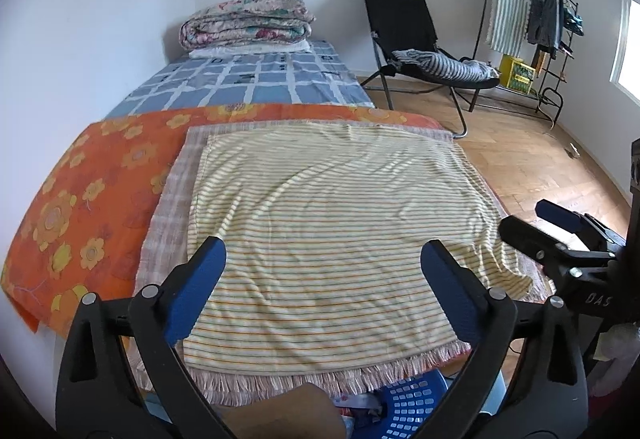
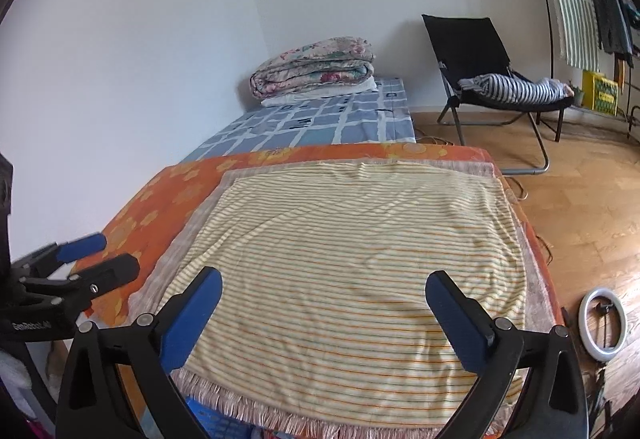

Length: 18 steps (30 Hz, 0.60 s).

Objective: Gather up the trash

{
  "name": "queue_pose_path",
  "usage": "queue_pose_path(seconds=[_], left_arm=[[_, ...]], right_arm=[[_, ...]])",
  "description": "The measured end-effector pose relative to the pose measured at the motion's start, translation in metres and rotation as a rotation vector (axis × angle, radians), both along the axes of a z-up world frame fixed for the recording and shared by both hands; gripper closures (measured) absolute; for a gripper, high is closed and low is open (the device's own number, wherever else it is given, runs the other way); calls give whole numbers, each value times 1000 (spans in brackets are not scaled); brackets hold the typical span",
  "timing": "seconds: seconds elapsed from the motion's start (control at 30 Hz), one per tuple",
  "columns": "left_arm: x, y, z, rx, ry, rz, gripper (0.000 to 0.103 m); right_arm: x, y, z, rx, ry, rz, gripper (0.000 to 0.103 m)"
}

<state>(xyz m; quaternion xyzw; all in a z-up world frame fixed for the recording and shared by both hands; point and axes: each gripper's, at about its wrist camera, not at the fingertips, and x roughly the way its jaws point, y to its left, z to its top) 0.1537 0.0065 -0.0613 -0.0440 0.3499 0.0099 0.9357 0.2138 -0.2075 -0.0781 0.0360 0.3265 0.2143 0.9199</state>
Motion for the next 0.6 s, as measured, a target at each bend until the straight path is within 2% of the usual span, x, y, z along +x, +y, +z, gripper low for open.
queue_pose_path(seconds=[0.13, 0.2, 0.43, 0.6], left_arm=[[7, 5, -16, -14, 18, 16, 3], [10, 2, -20, 11, 16, 13, 3], [13, -14, -25, 70, 4, -15, 3], [11, -15, -33, 75, 18, -26, 3]], right_arm=[[9, -1, -4, 46, 24, 9, 0], [10, 2, -6, 55, 27, 15, 0], [5, 13, -8, -9, -10, 25, 0], [7, 4, -12, -32, -19, 1, 0]])
